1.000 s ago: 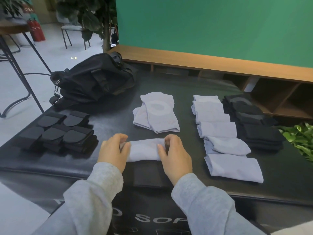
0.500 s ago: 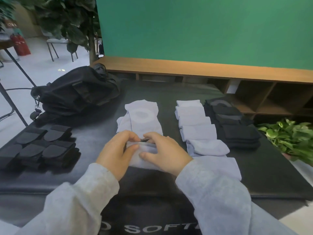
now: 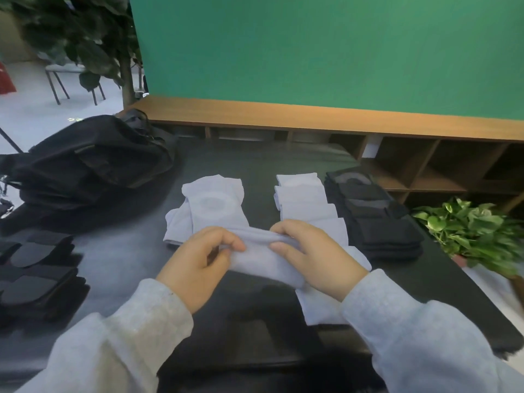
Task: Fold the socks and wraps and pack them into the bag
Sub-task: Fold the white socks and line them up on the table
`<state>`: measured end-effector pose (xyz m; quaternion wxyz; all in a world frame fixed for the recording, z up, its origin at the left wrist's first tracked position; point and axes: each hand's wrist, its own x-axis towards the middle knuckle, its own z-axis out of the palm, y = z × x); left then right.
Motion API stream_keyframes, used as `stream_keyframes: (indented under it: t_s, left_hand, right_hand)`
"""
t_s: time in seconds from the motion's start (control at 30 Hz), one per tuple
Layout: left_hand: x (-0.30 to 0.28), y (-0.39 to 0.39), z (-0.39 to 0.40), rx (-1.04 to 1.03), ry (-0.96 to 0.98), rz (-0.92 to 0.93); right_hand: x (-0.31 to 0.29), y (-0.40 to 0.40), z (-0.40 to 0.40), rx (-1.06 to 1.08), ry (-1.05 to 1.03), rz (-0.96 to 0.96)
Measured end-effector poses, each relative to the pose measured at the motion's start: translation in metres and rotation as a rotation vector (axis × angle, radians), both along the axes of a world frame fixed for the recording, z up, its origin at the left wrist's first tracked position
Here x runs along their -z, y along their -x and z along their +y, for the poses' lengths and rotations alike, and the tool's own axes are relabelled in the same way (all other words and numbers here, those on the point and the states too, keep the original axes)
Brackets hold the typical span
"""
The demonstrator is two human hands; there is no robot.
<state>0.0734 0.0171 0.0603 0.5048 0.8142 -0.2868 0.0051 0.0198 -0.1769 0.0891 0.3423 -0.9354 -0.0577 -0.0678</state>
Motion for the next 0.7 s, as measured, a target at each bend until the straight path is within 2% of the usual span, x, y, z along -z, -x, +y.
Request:
stream_keyframes:
  t_s: [0.1, 0.23, 0.3, 0.43, 0.7]
  left_hand:
    - [0.000, -0.011, -0.008, -0.012, 0.019, 0.059]
    - [0.000, -0.025, -0.026, -0.016, 0.018, 0.113]
    - [-0.004, -0.032, -0.036, 0.021, -0.002, 0.137]
    - [-0.014, -0.054, -0.060, 0.110, -0.132, 0.097]
    - [-0.032, -0.124, -0.126, 0.077, -0.296, 0.069]
  right_hand:
    - [0.001, -0.005, -0.011, 0.080, -0.094, -0.061]
    - [0.005, -0.013, -0.032, 0.117, -0.169, 0.034]
    - [0.009, -0.018, -0.045, 0.149, -0.188, 0.011]
    - [0.010, -0.037, -0.068, 0.209, -0.089, -0.195]
    - [-0.004, -0.110, -0.122, 0.316, 0.156, -0.228]
